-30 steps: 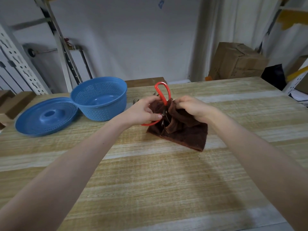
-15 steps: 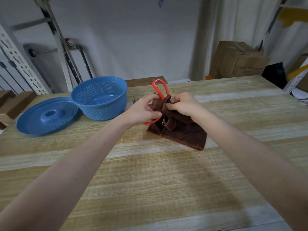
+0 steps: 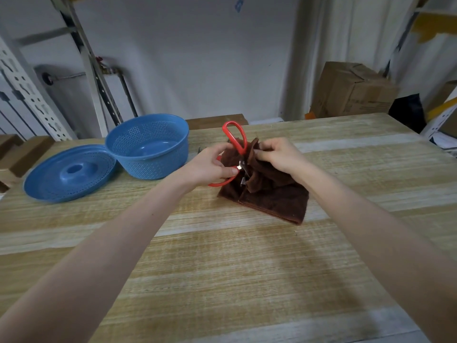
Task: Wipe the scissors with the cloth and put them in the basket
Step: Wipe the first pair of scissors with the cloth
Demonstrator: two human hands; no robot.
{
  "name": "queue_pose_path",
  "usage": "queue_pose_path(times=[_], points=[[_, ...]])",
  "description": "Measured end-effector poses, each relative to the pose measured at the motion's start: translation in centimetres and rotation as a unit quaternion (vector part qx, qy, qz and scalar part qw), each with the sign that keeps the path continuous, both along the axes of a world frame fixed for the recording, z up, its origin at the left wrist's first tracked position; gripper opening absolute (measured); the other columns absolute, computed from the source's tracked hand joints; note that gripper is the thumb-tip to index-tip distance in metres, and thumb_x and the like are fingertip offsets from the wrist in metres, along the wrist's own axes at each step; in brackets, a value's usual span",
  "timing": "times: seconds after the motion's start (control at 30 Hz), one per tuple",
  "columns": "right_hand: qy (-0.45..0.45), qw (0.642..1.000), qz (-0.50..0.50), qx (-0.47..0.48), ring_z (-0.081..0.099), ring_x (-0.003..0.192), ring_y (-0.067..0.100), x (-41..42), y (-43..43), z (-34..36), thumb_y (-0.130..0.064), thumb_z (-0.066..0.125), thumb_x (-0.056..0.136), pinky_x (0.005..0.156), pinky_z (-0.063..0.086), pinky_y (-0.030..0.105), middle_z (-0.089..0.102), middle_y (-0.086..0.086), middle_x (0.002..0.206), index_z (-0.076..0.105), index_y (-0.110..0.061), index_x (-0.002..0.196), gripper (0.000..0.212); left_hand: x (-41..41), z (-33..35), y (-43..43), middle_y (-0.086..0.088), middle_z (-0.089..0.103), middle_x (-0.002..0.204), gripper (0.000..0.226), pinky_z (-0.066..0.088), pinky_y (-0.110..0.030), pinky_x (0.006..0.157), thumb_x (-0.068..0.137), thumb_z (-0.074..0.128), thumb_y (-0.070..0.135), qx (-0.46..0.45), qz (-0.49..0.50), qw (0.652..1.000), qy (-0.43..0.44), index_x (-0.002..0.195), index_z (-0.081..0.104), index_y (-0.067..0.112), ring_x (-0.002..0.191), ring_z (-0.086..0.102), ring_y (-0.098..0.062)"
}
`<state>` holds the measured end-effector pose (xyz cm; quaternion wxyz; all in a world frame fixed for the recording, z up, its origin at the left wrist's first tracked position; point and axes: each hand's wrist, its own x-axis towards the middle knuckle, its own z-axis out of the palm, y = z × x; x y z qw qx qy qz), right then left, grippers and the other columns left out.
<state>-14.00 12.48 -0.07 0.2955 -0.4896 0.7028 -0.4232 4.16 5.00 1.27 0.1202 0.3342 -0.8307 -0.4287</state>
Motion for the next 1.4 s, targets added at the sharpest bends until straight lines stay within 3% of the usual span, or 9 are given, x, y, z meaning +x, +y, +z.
queue_pose_path(times=[0.17,0.27,0.33,0.43,0.57,0.97,1.17,1.3,1.4], points=[[-0.168,0.982,-0.032,-0.084,0.067,0.077,0.005,-1.3,0.7,-0.2,-0.014,0.054,0.098,0.066,0.052,0.016,0.071,-0.006,0.089,0.068,-0.022,0.096,0.016,1.4,0.0,-0.4,0.008,0.069,0.093,0.044,0.044,-0.019,0.078,0.090,0.067,0.014,0.025,0.010,0.999,0.024,0.119,0.049,0.043,0.076,0.066,-0.002],[-0.001,0.998,0.032,-0.059,0.062,0.082,0.000,-0.3,0.7,0.2,-0.016,0.052,0.099,0.072,0.049,0.012,0.067,-0.011,0.092,0.068,-0.018,0.104,0.017,1.6,0.0,-0.7,-0.007,0.074,0.094,0.046,0.047,-0.026,0.085,0.089,0.068,0.015,0.029,0.008,0.999,0.017,0.122,0.050,0.042,0.082,0.068,-0.009],[0.162,0.982,0.093,-0.034,0.061,0.080,0.004,0.7,0.2,0.3,-0.022,0.056,0.097,0.074,0.048,0.021,0.066,-0.011,0.086,0.068,-0.019,0.094,0.012,1.3,0.2,-0.6,-0.013,0.072,0.085,0.048,0.047,-0.021,0.075,0.090,0.067,0.014,0.020,-0.003,1.000,0.009,0.126,0.050,0.039,0.075,0.066,-0.009],[0.279,0.955,0.106,-0.003,0.061,0.076,0.023,1.3,-0.5,0.4,-0.029,0.061,0.094,0.072,0.049,0.039,0.067,0.004,0.078,0.067,-0.009,0.081,0.024,1.3,0.4,-0.1,0.005,0.063,0.063,0.049,0.043,-0.011,0.059,0.090,0.065,0.012,0.000,-0.018,1.000,0.004,0.132,0.049,0.032,0.059,0.056,-0.005],[0.245,0.959,0.140,-0.003,0.060,0.077,0.018,1.1,-0.2,0.5,-0.022,0.059,0.096,0.072,0.046,0.032,0.063,-0.004,0.076,0.064,-0.017,0.081,0.016,1.7,0.8,0.2,0.024,0.060,0.053,0.045,0.039,-0.004,0.052,0.091,0.063,0.006,-0.002,-0.031,0.999,0.017,0.130,0.049,0.025,0.045,0.051,0.005],[0.131,0.987,0.086,-0.038,0.060,0.082,0.016,-0.4,0.0,-0.4,-0.019,0.054,0.099,0.079,0.046,0.031,0.066,0.002,0.086,0.067,-0.009,0.090,0.019,1.2,1.3,0.4,0.013,0.059,0.050,0.045,0.037,-0.007,0.045,0.092,0.064,0.012,0.027,-0.013,0.999,0.010,0.129,0.049,0.033,0.044,0.054,0.004],[0.279,0.951,0.114,-0.067,0.059,0.087,0.009,0.5,0.0,-0.3,-0.032,0.068,0.089,0.081,0.044,0.030,0.056,-0.027,0.078,0.065,-0.031,0.089,0.003,1.2,1.5,0.6,0.014,0.065,0.057,0.042,0.039,-0.004,0.051,0.092,0.064,0.009,0.031,-0.014,0.999,0.011,0.128,0.052,0.027,0.050,0.058,0.005],[0.272,0.953,0.129,-0.042,0.061,0.090,0.010,0.2,0.0,-0.2,-0.027,0.066,0.091,0.089,0.047,0.036,0.059,-0.026,0.081,0.071,-0.025,0.096,0.008,1.6,1.8,1.4,0.020,0.062,0.051,0.045,0.036,-0.001,0.044,0.094,0.060,0.006,0.049,-0.024,0.998,0.011,0.133,0.048,0.024,0.043,0.055,0.006],[0.218,0.964,0.152,-0.028,0.059,0.088,-0.002,-0.3,0.2,0.2,-0.019,0.065,0.092,0.091,0.043,0.025,0.062,-0.026,0.085,0.069,-0.027,0.094,0.009,1.5,2.0,1.6,0.019,0.058,0.046,0.045,0.034,-0.002,0.041,0.094,0.059,0.006,0.047,-0.029,0.998,0.006,0.134,0.047,0.024,0.038,0.050,0.006]])
